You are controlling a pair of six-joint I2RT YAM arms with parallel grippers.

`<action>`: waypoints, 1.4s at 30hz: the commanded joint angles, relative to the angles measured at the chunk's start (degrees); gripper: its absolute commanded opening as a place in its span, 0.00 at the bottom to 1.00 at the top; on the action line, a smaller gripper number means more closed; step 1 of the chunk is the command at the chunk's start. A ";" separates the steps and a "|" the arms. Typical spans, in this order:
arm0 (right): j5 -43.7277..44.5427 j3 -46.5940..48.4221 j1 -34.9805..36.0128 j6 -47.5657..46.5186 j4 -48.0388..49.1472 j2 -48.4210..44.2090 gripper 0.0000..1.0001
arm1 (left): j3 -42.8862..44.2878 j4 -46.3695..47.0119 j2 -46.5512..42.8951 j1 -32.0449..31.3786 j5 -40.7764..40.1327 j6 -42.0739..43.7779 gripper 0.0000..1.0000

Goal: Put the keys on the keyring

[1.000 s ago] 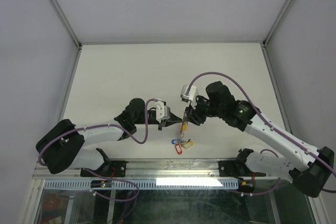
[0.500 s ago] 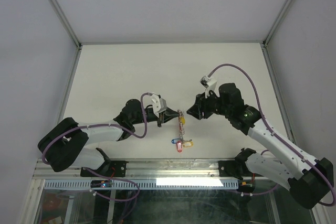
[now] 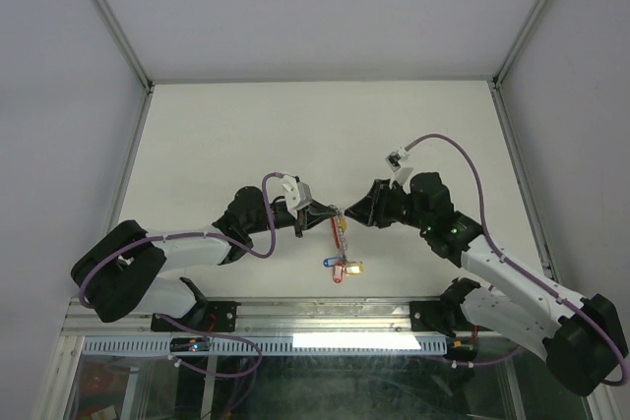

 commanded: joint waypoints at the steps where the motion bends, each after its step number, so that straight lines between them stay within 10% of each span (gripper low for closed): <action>1: 0.82 0.51 0.71 2.94 6.94 0.64 0.35 | 0.50 3.88 -0.12 0.69 -0.21 -0.56 0.00; 25: -0.61 0.58 1.61 2.74 5.54 4.62 0.10 | 0.77 2.88 -0.17 0.67 0.40 0.31 0.00; 42: 0.38 0.54 2.39 2.40 5.88 4.29 0.10 | 1.04 2.24 -0.12 0.67 0.76 0.83 0.00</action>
